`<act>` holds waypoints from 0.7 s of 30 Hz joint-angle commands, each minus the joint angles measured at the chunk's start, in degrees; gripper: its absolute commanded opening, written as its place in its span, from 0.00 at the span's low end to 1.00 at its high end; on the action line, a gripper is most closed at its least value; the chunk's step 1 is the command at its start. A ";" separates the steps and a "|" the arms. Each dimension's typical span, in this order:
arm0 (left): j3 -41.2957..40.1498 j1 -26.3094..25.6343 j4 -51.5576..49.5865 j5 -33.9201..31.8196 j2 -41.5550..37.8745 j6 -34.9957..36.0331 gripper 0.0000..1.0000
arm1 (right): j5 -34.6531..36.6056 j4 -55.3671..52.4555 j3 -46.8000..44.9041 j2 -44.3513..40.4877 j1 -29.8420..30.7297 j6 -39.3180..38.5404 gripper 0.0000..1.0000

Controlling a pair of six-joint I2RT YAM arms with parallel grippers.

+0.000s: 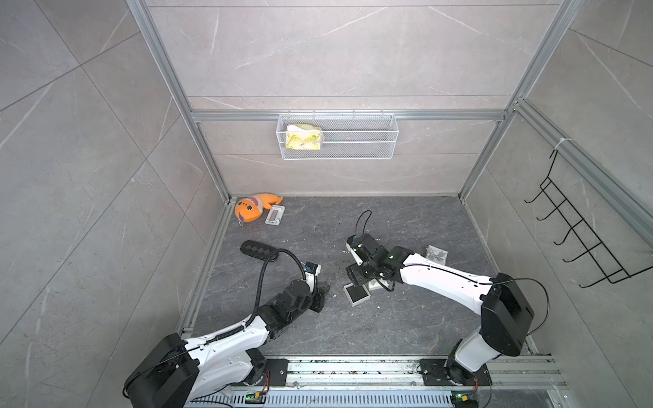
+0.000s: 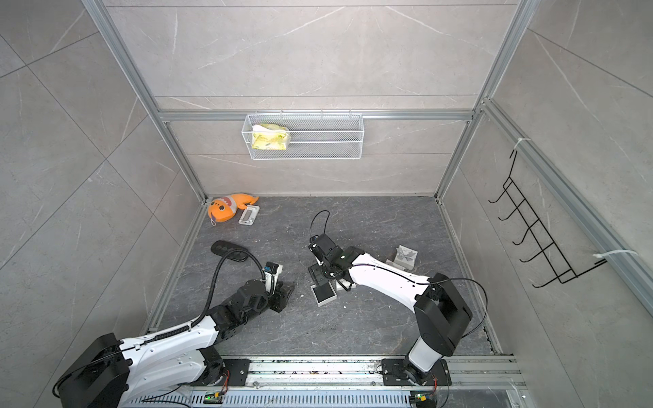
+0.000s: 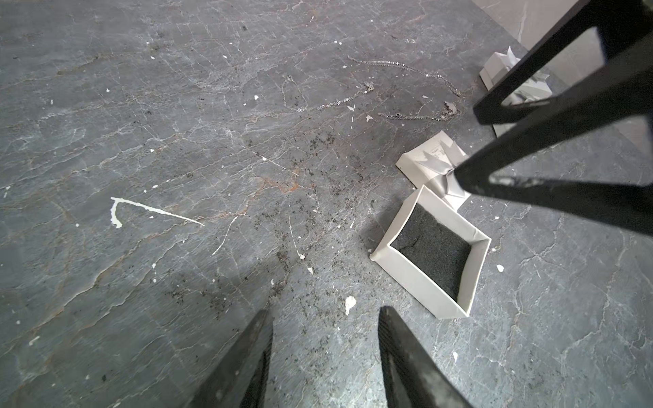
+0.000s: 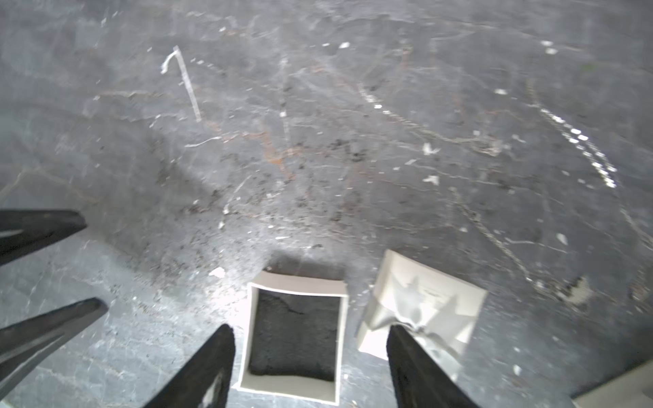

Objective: Take the necklace out of the lift-off lid jewelry box
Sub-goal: Place the inner lining in the jewelry box, then pick up the lid from the center of the board.

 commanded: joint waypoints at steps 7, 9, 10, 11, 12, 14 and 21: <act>1.86 0.05 1.70 1.34 1.51 2.65 0.53 | 7.09 -5.58 -0.40 5.39 -4.61 0.36 0.92; 1.84 0.03 1.60 1.55 1.51 2.87 0.54 | 6.64 -4.90 -0.95 6.30 -5.02 0.97 0.92; 1.82 0.05 1.65 1.72 1.51 3.00 0.54 | 6.55 -4.61 -1.13 6.62 -5.19 1.17 0.92; 1.91 0.05 1.68 1.88 1.67 3.14 0.54 | 6.23 -4.21 -1.29 7.18 -5.33 1.39 0.92; 1.99 0.05 1.68 2.10 1.75 3.24 0.54 | 5.91 -3.76 -1.55 7.61 -5.48 1.53 0.91; 2.30 0.05 1.47 2.86 2.27 3.67 0.55 | 5.34 -3.06 -1.97 8.39 -5.81 1.79 0.91; 2.94 0.05 1.93 5.74 3.95 4.31 0.55 | 3.13 -0.70 -4.63 9.54 -7.62 3.11 0.87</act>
